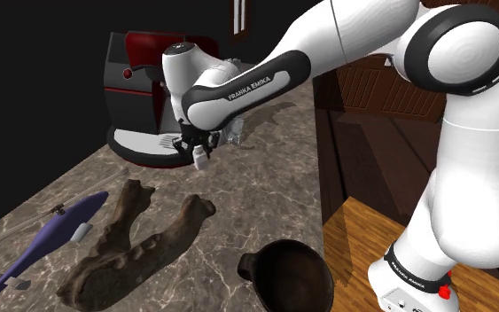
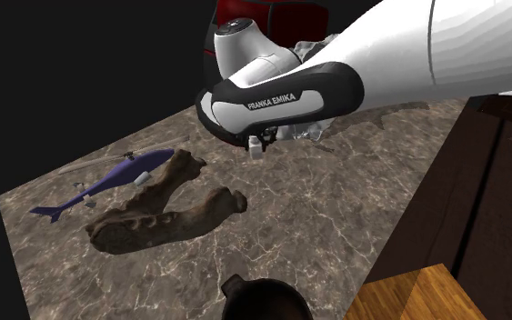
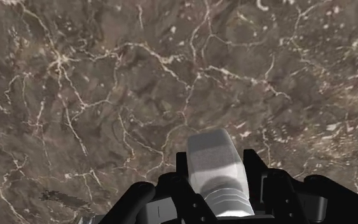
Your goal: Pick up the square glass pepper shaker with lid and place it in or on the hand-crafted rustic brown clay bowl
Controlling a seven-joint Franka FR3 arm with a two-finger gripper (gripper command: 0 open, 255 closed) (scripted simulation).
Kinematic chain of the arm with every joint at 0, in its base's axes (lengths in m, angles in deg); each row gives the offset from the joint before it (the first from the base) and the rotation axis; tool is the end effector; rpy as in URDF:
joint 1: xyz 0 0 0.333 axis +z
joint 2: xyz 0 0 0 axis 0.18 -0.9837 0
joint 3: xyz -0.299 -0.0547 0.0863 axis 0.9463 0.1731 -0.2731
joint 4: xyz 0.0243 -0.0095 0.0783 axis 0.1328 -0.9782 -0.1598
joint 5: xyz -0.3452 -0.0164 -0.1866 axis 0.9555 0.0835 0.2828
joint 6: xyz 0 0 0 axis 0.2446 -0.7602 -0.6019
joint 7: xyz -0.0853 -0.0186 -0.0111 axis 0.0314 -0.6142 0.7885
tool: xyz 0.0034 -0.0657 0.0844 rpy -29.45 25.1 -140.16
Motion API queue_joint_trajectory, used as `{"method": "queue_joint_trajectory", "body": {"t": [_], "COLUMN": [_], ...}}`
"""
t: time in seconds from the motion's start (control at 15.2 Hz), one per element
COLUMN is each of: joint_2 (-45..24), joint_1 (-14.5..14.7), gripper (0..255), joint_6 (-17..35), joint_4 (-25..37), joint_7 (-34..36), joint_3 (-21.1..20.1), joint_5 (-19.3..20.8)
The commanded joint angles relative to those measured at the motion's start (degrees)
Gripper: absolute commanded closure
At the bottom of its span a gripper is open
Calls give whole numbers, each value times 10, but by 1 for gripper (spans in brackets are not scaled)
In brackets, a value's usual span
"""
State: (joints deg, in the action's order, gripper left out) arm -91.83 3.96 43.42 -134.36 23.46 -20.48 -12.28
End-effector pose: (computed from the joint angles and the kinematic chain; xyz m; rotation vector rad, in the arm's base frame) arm 0.5908 0.2541 0.3939 2.9576 -0.5730 0.2527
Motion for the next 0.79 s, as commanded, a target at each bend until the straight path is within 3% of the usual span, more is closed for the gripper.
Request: {"method": "queue_joint_trajectory", "body": {"t": [0.0, 0.73], "joint_2": [7, 29], "joint_1": [0, 0], "gripper": [255, 255], "joint_6": [-12, -86], "joint_4": [6, 60], "joint_7": [-4, -23], "joint_3": [-1, -5], "joint_5": [-3, -17]}}
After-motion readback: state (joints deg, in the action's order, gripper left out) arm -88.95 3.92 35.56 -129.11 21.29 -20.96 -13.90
